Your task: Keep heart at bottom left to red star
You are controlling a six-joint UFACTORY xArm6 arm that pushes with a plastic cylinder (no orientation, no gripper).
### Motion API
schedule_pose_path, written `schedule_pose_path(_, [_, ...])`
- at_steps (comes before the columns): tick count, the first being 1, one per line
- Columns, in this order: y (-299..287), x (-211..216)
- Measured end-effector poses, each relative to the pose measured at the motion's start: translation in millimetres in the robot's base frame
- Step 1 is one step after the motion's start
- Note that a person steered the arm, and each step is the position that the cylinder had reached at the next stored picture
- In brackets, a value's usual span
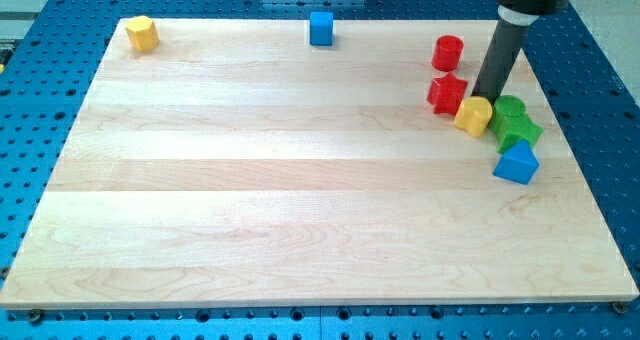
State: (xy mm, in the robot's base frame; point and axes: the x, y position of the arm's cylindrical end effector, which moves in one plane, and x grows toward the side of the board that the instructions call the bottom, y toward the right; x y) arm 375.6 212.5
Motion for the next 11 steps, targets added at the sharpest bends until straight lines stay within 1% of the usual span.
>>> schedule_pose_path(1, [6.3, -15.7])
schedule_pose_path(2, [40.7, -10.3])
schedule_pose_path(3, [-14.3, 43.7])
schedule_pose_path(4, [-43.5, 84.0])
schedule_pose_path(5, [-94.4, 65.6])
schedule_pose_path(6, [-118.7, 30.3])
schedule_pose_path(7, [-132.2, 54.0])
schedule_pose_path(8, [-93.2, 88.2])
schedule_pose_path(9, [-44.6, 105.6])
schedule_pose_path(10, [-37.3, 67.3])
schedule_pose_path(11, [-74.7, 46.8])
